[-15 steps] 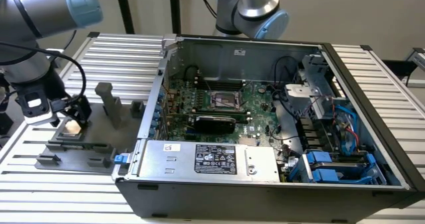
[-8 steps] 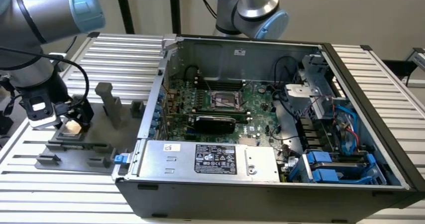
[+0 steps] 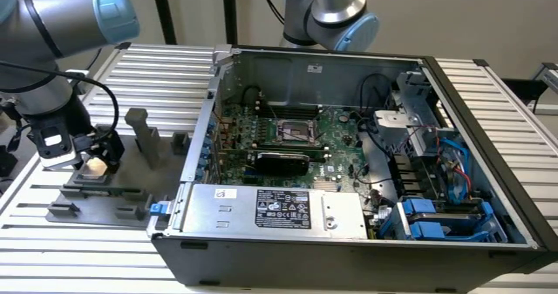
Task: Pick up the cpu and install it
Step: 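Pick up the cpu and move it towards the insertion slot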
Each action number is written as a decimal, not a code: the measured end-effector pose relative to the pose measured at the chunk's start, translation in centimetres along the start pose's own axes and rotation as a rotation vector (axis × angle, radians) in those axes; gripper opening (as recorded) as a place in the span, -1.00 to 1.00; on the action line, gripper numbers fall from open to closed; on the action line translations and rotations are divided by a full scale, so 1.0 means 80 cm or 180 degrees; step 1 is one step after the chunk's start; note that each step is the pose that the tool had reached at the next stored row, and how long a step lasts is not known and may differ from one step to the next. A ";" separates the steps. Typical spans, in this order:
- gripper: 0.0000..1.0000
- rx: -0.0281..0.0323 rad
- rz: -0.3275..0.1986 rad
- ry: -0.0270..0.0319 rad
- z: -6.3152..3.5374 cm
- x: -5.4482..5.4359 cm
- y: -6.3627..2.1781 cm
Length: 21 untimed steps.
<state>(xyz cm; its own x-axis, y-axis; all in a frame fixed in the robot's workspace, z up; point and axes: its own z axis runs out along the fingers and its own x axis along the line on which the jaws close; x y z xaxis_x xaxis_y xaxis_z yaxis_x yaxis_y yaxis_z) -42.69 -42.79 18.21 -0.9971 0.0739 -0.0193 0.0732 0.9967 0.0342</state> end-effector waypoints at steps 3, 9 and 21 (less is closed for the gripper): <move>0.36 0.0000 0.0000 0.0000 0.000 0.000 0.000; 0.36 0.0000 0.0000 0.0000 0.000 0.000 0.000; 0.36 0.0005 -0.0001 0.0001 -0.001 0.000 -0.002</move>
<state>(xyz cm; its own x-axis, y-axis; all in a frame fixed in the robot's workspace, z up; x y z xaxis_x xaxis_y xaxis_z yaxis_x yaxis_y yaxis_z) -42.69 -42.93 18.31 -0.9971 0.0737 -0.0189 0.0730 0.9968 0.0328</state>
